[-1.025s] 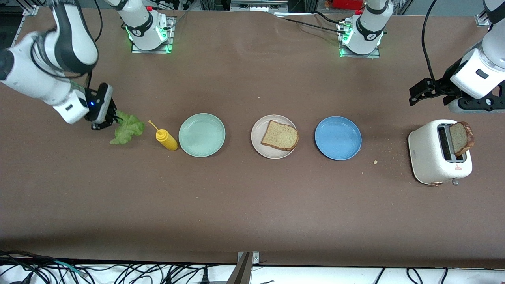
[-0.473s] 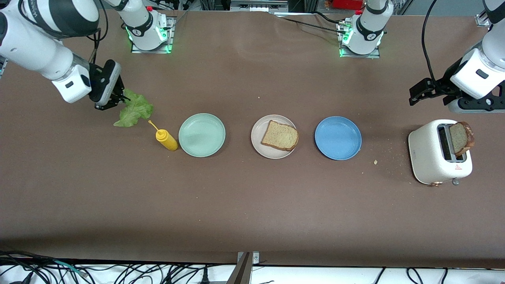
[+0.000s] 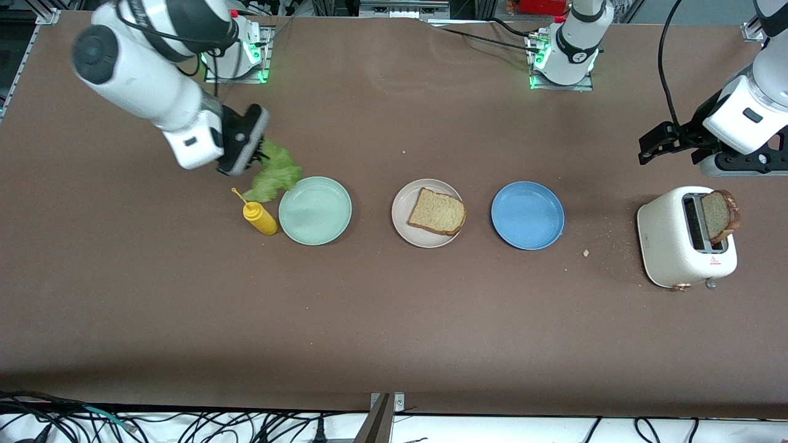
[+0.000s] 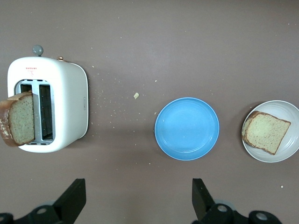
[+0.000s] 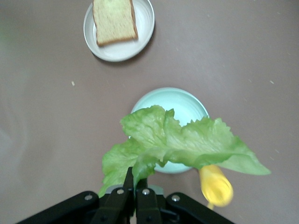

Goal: Make sandwich in beige plate with both arms
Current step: 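Lift and carry the lettuce over the bread on the beige plate, then lower the lettuce onto the bread and open the right gripper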

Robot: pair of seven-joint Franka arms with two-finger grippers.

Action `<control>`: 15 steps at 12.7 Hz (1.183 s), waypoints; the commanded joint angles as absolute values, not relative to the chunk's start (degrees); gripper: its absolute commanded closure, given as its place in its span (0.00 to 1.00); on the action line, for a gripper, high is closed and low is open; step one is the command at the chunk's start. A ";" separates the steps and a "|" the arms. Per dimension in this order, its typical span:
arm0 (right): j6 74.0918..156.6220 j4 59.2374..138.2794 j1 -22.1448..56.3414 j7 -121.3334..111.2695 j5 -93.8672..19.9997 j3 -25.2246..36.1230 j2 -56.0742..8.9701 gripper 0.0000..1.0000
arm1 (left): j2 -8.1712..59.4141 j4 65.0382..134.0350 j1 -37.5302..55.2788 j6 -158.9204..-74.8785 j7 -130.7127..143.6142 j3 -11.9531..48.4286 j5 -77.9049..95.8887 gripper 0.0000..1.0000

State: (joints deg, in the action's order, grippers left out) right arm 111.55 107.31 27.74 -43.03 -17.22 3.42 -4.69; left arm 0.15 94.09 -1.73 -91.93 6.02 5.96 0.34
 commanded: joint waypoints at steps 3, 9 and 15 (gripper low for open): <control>111.62 92.58 39.09 -26.23 -19.77 7.90 -17.64 1.00 | -0.09 93.34 -1.93 -90.88 5.19 6.07 -0.88 0.00; 125.39 82.37 54.47 -7.41 -30.48 15.37 -32.49 1.00 | -0.09 93.34 -1.93 -90.88 5.19 6.06 -0.88 0.00; 146.31 81.65 62.48 1.49 -36.04 16.96 -43.66 1.00 | -0.09 93.34 -1.93 -90.88 5.19 6.06 -0.88 0.00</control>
State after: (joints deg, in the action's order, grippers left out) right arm 142.71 84.32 60.71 -0.34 -34.32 15.54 -39.86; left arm 0.15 94.08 -1.73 -91.92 6.02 5.90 0.34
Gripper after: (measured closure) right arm 0.969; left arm 0.000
